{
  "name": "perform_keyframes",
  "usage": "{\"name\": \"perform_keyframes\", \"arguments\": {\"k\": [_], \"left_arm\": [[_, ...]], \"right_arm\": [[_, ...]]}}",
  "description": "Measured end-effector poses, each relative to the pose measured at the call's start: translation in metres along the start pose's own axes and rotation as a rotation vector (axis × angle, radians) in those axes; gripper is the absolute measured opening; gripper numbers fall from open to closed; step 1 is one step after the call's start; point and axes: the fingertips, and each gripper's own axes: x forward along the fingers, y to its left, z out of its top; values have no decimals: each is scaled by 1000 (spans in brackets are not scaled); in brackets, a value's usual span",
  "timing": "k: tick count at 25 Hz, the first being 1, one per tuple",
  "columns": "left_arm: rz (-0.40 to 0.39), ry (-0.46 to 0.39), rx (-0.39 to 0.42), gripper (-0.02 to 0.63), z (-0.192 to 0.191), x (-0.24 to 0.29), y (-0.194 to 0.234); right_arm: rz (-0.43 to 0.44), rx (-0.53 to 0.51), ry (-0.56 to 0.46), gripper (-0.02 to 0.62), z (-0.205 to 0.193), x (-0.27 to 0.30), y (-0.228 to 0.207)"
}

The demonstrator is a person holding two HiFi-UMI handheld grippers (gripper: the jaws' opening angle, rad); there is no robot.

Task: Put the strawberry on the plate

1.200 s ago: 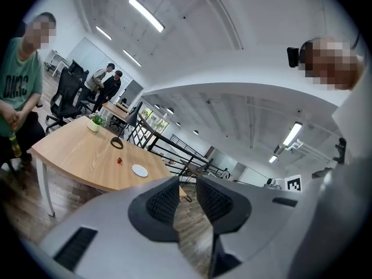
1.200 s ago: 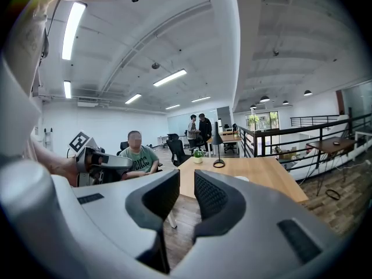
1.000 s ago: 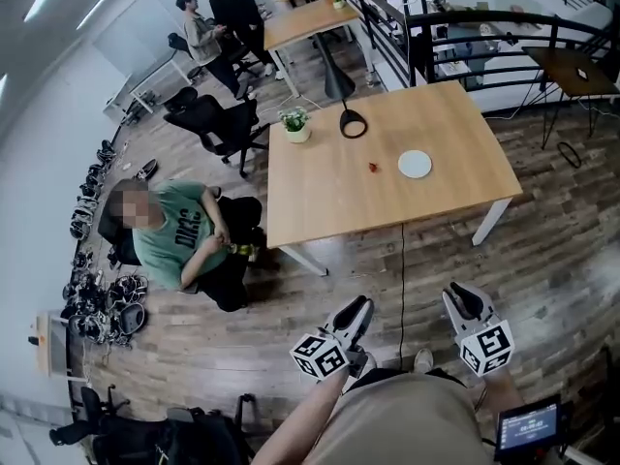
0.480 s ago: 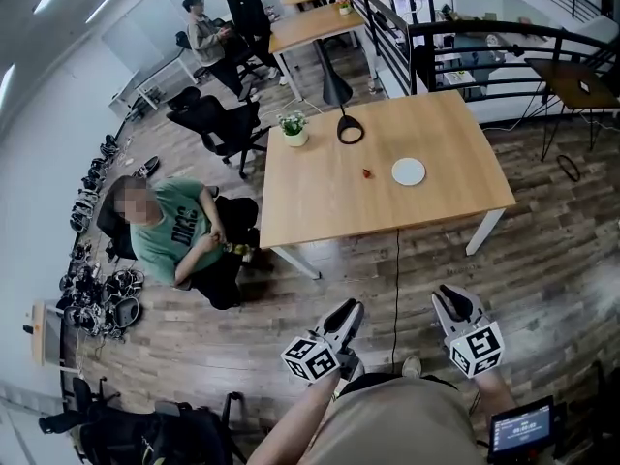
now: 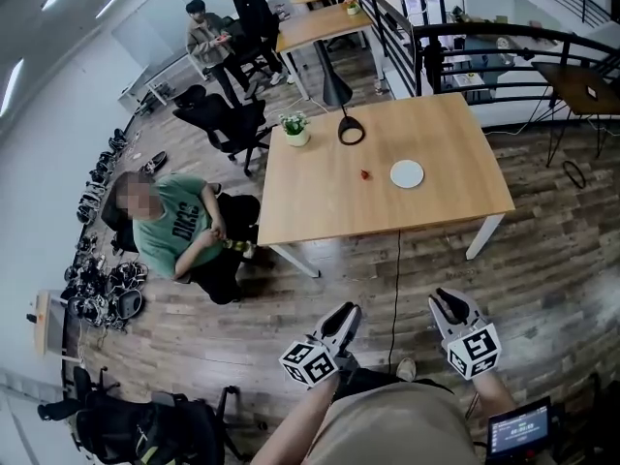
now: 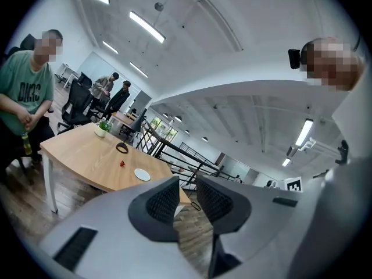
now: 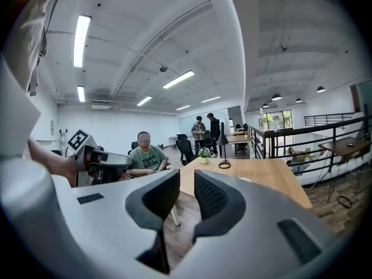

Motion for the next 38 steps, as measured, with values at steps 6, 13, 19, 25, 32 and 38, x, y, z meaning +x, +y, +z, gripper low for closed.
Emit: {"name": "perform_keyframes", "arguments": {"k": [6, 13, 19, 25, 32, 38], "left_arm": [[22, 19, -5, 75, -8, 0, -4], [22, 15, -3, 75, 4, 0, 13], [-4, 19, -25, 75, 15, 20, 43], [-42, 30, -35, 75, 44, 47, 81], [-85, 37, -41, 75, 83, 82, 125], [-100, 62, -57, 75, 108, 103, 169]], "right_arm": [[15, 8, -8, 58, 3, 2, -7], [-3, 32, -7, 58, -3, 13, -6], [-27, 15, 9, 58, 4, 42, -12], [-69, 10, 25, 58, 19, 79, -22], [-108, 16, 55, 58, 27, 134, -37], [-126, 22, 63, 58, 41, 187, -40]]}}
